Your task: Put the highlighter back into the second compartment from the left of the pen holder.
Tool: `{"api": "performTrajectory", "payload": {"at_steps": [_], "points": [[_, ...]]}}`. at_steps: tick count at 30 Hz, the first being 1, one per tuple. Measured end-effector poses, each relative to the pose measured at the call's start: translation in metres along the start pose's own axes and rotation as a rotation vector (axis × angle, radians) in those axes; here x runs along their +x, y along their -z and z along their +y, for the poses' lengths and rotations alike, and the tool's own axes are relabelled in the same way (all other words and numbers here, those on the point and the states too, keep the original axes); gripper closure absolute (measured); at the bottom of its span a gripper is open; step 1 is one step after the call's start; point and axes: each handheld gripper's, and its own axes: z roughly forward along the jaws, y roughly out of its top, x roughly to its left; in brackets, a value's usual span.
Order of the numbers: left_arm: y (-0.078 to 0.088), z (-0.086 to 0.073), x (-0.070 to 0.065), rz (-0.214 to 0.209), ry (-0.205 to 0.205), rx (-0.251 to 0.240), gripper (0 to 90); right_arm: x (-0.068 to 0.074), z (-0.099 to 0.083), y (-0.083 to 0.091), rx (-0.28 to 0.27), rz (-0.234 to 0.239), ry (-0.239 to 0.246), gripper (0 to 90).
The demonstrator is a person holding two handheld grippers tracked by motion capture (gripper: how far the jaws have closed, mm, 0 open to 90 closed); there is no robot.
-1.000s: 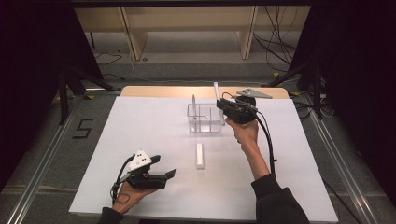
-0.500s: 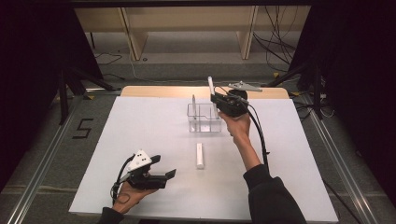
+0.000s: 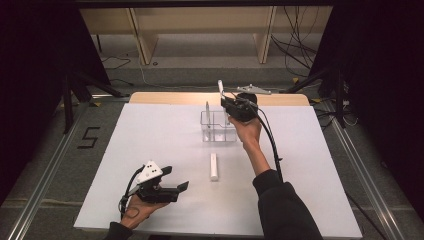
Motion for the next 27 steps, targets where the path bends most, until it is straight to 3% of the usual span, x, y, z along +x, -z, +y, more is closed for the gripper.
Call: {"api": "performTrajectory", "payload": {"at_steps": [27], "points": [[0.0, 0.0, 0.0, -0.001, -0.009, 0.002, 16.5, 0.007, 0.005, -0.021, 0.002, -0.019, -0.006, 78.8]]}}
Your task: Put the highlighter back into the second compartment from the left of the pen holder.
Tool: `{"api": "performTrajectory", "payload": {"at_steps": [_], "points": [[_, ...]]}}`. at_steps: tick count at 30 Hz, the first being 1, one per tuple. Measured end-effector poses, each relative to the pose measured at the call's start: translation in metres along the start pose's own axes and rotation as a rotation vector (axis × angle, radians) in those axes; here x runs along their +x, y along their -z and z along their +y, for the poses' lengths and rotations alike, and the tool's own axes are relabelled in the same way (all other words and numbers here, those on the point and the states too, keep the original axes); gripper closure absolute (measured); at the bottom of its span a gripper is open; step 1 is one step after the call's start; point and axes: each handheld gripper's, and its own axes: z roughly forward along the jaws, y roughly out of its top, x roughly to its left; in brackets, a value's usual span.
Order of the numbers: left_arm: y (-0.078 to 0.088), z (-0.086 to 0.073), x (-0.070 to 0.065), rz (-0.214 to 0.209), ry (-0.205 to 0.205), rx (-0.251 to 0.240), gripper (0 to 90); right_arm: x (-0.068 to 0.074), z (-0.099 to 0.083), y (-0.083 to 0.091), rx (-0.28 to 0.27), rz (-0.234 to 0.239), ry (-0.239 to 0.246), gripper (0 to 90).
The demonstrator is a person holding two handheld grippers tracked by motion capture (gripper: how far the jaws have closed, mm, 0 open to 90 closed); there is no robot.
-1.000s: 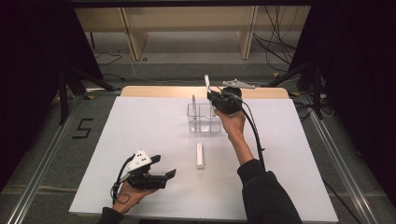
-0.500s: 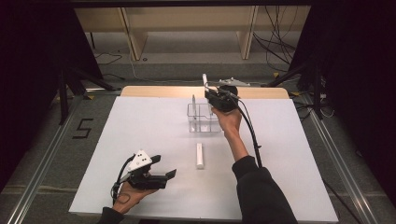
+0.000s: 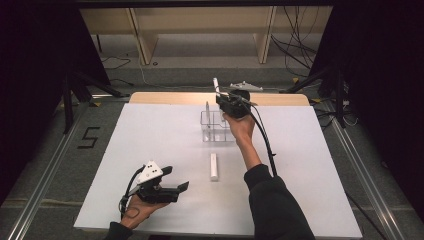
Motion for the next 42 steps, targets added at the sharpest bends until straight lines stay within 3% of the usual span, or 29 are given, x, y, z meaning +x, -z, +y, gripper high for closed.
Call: {"api": "performTrajectory", "payload": {"at_steps": [15, 42], "points": [[0.0, 0.0, 0.0, 0.0, -0.004, 0.001, 16.5, 0.003, -0.005, -0.008, 0.013, -0.012, 0.005, 78.7], [0.0, 0.0, 0.0, 0.0, -0.002, 0.004, 16.5, 0.003, -0.02, -0.019, 0.068, -0.046, 0.055, 78.6]]}}
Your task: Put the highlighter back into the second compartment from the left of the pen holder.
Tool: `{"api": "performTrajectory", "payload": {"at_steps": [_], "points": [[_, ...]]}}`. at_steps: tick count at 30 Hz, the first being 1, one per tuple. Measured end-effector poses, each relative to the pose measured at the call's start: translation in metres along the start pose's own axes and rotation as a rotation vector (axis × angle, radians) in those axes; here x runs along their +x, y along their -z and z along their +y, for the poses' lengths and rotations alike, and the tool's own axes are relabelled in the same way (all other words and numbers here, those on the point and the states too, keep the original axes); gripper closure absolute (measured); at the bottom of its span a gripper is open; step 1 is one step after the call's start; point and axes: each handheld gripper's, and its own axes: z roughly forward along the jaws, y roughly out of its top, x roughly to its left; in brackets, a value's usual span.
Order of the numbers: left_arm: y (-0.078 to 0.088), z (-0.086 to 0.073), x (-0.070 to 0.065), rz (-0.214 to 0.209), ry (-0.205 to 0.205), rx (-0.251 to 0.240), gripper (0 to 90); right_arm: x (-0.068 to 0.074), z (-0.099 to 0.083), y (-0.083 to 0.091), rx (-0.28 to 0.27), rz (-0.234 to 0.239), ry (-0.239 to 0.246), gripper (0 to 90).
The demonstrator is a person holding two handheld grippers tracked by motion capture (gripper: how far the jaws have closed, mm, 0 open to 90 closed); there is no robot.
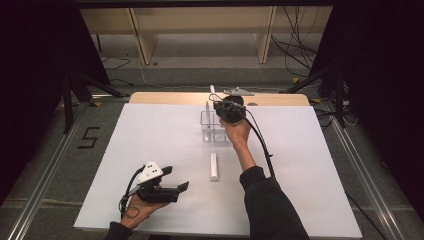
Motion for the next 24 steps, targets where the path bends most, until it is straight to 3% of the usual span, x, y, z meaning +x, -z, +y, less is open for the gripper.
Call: {"api": "performTrajectory", "payload": {"at_steps": [18, 24], "points": [[-0.001, 0.0, 0.0, 0.0, 0.003, 0.001, 16.5, -0.001, -0.011, -0.001, 0.019, -0.007, -0.006, 77.6], [-0.001, 0.0, 0.0, 0.001, 0.002, 0.004, 16.5, -0.002, -0.017, 0.003, 0.005, 0.009, -0.025, 64.2]]}}
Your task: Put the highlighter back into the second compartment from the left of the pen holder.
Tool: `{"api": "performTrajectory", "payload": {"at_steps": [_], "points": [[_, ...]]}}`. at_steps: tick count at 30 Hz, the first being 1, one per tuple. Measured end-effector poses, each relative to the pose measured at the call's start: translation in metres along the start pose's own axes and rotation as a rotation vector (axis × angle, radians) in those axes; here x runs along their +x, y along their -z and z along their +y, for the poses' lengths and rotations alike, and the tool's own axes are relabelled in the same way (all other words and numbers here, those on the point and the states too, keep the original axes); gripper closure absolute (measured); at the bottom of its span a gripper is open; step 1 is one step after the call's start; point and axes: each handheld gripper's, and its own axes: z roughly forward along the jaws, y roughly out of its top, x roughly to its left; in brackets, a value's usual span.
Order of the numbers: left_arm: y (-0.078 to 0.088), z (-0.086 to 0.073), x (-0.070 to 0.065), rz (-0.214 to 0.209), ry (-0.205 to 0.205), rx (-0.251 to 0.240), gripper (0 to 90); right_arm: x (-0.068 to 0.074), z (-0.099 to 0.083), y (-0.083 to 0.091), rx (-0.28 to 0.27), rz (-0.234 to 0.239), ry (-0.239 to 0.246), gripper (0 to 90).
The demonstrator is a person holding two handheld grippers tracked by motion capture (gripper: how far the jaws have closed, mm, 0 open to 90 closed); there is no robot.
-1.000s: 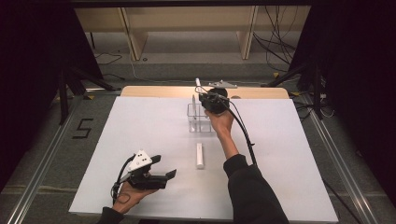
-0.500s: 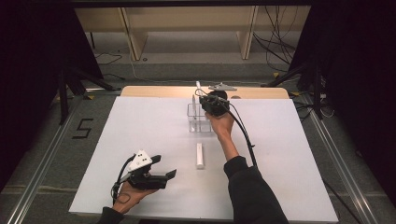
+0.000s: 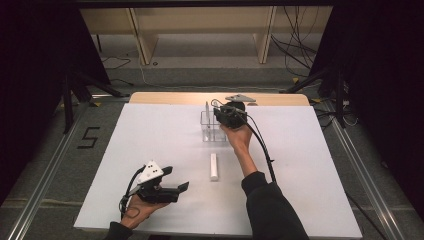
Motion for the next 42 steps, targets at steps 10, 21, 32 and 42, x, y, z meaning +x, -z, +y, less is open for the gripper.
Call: {"api": "performTrajectory", "payload": {"at_steps": [10, 21, 32, 42], "points": [[0.0, 0.0, 0.0, 0.002, 0.001, 0.001, 16.5, 0.001, 0.009, 0.018, -0.043, 0.05, -0.021, 50.3], [-0.001, 0.0, 0.0, 0.004, 0.003, 0.003, 16.5, -0.002, 0.01, 0.038, -0.027, 0.066, -0.007, 41.8], [-0.001, -0.001, 0.001, 0.016, 0.006, 0.012, 16.5, -0.001, 0.001, 0.059, -0.015, 0.088, 0.008, 36.4], [-0.002, -0.001, 0.002, 0.027, 0.013, 0.022, 16.5, -0.007, -0.02, 0.087, -0.004, 0.086, 0.046, 32.1]]}}
